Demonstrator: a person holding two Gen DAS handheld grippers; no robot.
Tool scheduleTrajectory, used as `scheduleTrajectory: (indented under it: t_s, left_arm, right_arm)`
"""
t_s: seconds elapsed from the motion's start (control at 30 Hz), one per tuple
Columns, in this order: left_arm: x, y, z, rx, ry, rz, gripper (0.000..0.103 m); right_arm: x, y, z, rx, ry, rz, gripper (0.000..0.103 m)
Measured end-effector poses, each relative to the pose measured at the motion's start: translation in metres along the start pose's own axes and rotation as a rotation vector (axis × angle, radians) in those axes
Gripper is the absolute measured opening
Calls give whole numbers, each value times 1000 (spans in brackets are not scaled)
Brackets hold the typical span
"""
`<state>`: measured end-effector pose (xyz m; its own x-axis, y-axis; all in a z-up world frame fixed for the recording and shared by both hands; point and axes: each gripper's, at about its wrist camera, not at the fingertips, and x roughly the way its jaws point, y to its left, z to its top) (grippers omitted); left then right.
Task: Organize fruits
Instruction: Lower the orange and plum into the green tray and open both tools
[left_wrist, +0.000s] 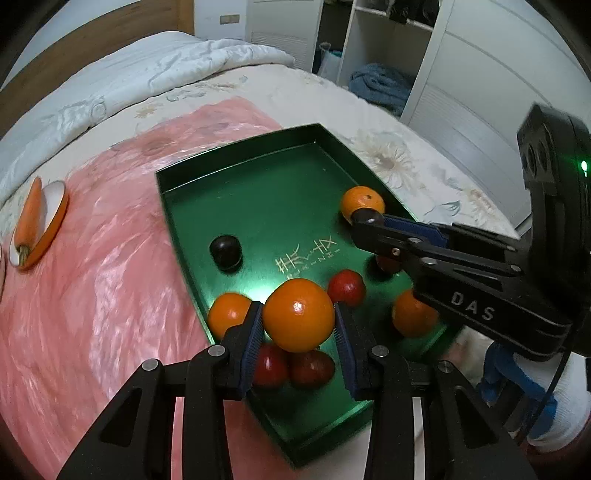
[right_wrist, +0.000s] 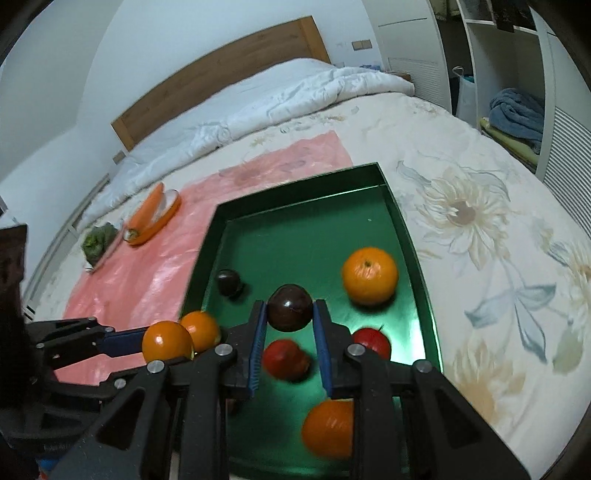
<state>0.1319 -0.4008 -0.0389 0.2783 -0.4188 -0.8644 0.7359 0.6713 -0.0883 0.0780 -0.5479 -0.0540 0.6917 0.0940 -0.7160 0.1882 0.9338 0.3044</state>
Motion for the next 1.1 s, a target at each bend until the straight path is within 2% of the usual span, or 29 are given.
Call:
scheduleTrajectory:
  t_s: [0.2, 0.47, 0.5, 0.53, 0.57, 0.6, 0.63, 0.67, 0.7, 0.9, 1.1]
  left_arm:
    - [29, -5, 10, 48, 43, 68, 33]
    - [44, -3, 19, 41, 83, 94, 34]
    - [44, -2, 21, 30, 88, 86, 36]
    - [42, 0, 21, 19, 87, 77, 39]
    - [40, 1, 22, 15, 80, 80, 48]
    - [36, 3, 22, 11, 64, 89, 52]
    - [33, 5, 22, 6, 58, 90, 52]
    - [30, 7, 22, -5, 56, 84, 52]
    - [26, 10, 22, -14, 51, 83, 52]
    - [-6, 25, 10, -65, 0, 76, 52]
    - [-50, 38, -25, -59, -66, 94, 52]
  right_arm:
    - [27, -12, 4, -15, 64, -41, 87]
    - [35, -15, 1, -36, 86, -64, 88]
    - [36, -14, 2, -42, 89, -68, 89]
    - [36, -14, 2, -43, 91, -70, 89]
    - [36, -14, 3, -43, 94, -70, 90]
    - [36, -14, 3, -42, 95, -72, 91]
    - [35, -14, 3, -41, 95, -75, 92]
    - [35, -13, 3, -40, 95, -73, 101]
    - [34, -12, 3, -39, 95, -68, 103]
    - [17, -4, 4, -41, 60, -86, 103]
    - [-15, 4, 2, -25, 16, -114, 103]
